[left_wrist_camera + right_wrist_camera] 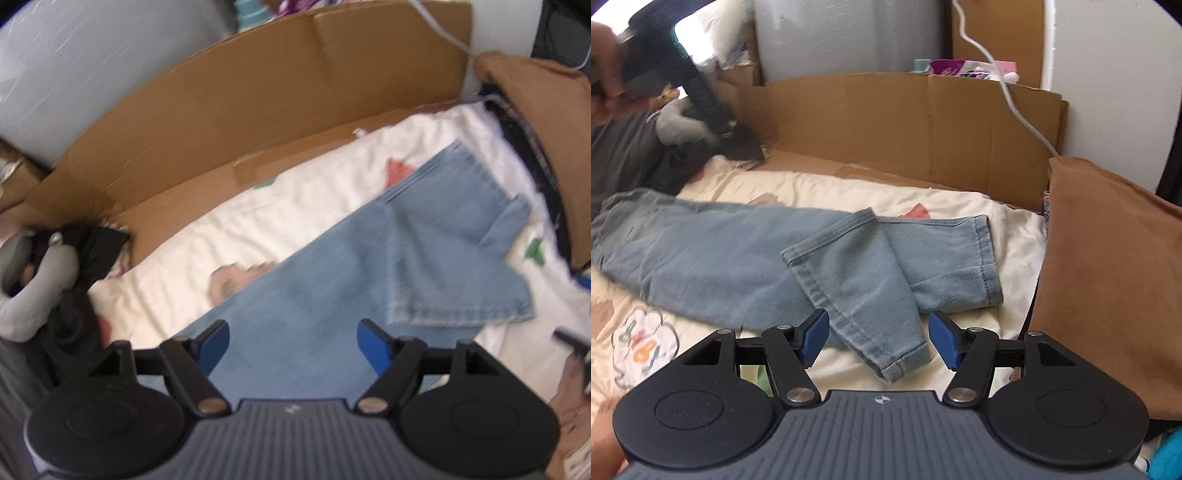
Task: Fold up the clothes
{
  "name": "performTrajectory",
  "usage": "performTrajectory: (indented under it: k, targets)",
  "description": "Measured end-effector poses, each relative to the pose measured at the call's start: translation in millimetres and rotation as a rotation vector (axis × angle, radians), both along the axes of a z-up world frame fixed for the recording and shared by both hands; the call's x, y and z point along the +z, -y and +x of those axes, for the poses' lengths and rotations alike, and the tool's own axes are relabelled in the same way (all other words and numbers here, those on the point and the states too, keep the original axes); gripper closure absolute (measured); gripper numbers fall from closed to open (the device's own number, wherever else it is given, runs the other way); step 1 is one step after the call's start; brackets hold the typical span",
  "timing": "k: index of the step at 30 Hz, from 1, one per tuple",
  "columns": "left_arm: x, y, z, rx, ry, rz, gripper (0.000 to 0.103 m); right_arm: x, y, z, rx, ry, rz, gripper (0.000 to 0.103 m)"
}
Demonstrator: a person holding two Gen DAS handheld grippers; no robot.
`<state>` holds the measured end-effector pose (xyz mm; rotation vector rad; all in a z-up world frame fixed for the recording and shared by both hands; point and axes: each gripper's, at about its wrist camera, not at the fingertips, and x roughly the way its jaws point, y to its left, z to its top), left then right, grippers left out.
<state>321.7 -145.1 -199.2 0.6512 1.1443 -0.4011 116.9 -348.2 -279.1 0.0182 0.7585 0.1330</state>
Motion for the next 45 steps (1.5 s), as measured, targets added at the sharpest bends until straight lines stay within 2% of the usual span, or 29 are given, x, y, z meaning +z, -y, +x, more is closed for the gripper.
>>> performTrajectory:
  k: [3, 5, 9, 14, 16, 18, 21, 27, 29, 32, 36, 40, 45]
  targets:
    - [-15.9, 18.0, -0.3, -0.014, -0.001, -0.035, 0.024, -7.3, 0.2, -5.9, 0.006, 0.011, 0.003, 0.037]
    - [-34.3, 24.9, 3.8, 0.016, -0.021, -0.061, 0.024, -16.1, 0.9, -5.4, -0.028, 0.013, 0.035, 0.037]
    - [-77.3, 35.7, 14.0, 0.062, -0.056, -0.054, 0.028, -38.7, 2.0, 3.0, -0.108, 0.029, 0.097, 0.037]
    - [-110.2, 29.3, 28.0, 0.184, -0.093, -0.094, 0.032, -53.4, 4.2, 9.3, -0.13, 0.051, 0.163, 0.037]
    - [-117.4, 23.8, 31.4, 0.231, -0.112, -0.134, 0.033, -56.1, 3.2, 7.5, -0.13, 0.056, 0.16, 0.037]
    - [-119.7, 21.8, 29.5, 0.237, -0.124, -0.167, 0.035, -59.2, 1.8, 5.6, -0.116, 0.049, 0.143, 0.037]
    - [-123.1, 24.7, 22.2, 0.201, -0.141, -0.191, 0.036, -65.3, 2.6, 2.6, -0.116, 0.028, 0.122, 0.037]
    - [-138.0, 17.2, 20.7, 0.207, -0.202, -0.279, 0.036, -63.8, 1.8, -1.0, -0.124, 0.033, 0.108, 0.037]
    - [-142.3, 13.1, 20.0, 0.219, -0.217, -0.301, 0.047, -60.5, -0.3, 1.4, -0.12, 0.033, 0.118, 0.037]
    - [-148.4, 5.9, 23.2, 0.267, -0.297, -0.357, 0.058, -56.5, -4.7, 3.8, -0.104, 0.047, 0.123, 0.037]
    - [-141.5, 0.6, 22.6, 0.297, -0.302, -0.391, 0.07, -55.3, -14.1, 10.2, -0.059, 0.056, 0.089, 0.037]
    - [-129.7, 1.6, 24.2, 0.297, -0.305, -0.438, 0.087, -53.9, -25.4, 21.7, 0.03, 0.069, 0.042, 0.037]
    - [-115.6, 10.5, 32.7, 0.325, -0.318, -0.46, 0.092, -49.0, -28.2, 38.5, 0.063, 0.079, 0.036, 0.037]
